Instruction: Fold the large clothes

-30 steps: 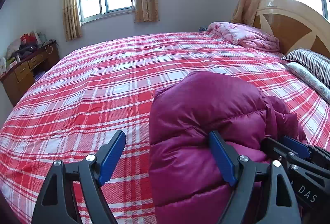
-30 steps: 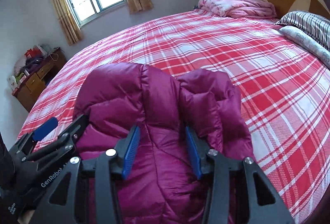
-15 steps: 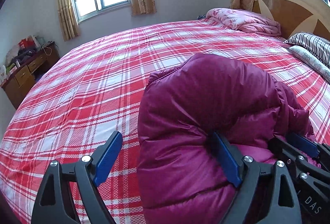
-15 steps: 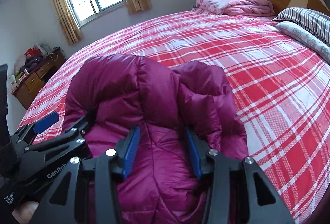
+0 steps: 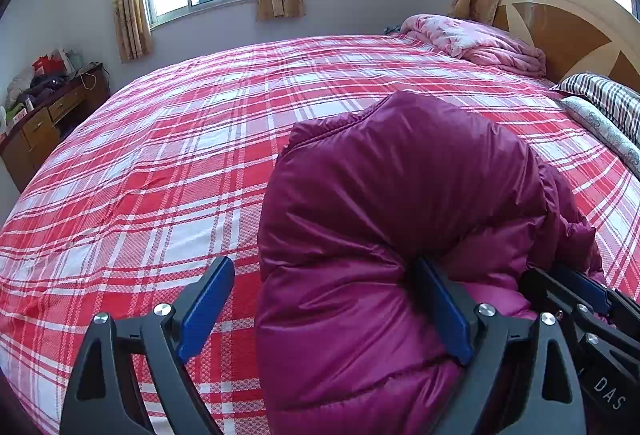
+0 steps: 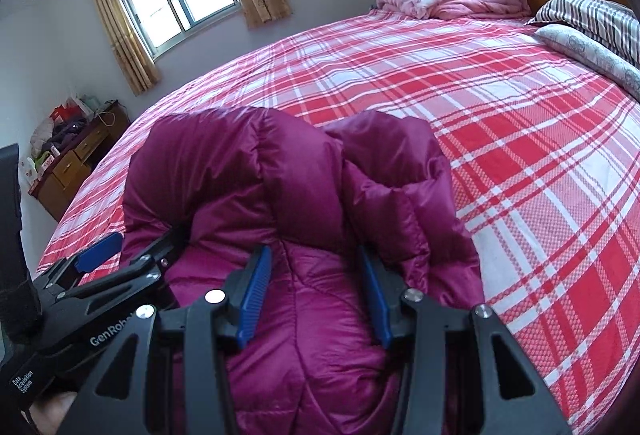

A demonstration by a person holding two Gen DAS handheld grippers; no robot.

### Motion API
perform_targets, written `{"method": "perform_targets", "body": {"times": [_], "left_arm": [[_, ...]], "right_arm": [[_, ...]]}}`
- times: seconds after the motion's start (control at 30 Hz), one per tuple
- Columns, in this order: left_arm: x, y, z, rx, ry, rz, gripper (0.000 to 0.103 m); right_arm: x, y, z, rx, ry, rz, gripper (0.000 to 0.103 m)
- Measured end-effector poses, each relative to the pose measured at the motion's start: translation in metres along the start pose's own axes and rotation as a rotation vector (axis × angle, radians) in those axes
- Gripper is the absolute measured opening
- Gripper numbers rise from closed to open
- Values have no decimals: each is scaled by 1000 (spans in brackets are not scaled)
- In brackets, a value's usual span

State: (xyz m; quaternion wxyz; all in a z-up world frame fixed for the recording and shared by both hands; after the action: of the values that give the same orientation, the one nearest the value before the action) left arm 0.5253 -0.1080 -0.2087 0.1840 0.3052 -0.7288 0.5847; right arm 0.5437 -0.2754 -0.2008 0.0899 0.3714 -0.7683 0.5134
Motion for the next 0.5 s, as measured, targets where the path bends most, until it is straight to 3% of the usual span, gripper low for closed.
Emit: {"method": "perform_targets", "body": {"times": [0.5], "left_arm": [[-6,3,1,1,10,-26,94]], "right_arm": [[-6,2,0,9,27,-28,48]]}}
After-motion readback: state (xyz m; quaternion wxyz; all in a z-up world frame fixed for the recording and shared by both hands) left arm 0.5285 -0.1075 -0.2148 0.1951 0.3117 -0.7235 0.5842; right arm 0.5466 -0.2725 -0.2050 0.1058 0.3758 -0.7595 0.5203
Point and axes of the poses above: each gripper's, at about its wrist camera, not at the fingertips, and x roughly against the way its jaws point, z to its right, y to its underside, the point moved 7 cm from there along -x, roughly the way its jaws point, and after that the axes turned 15 degrees about -y, right-handed, at the moved point
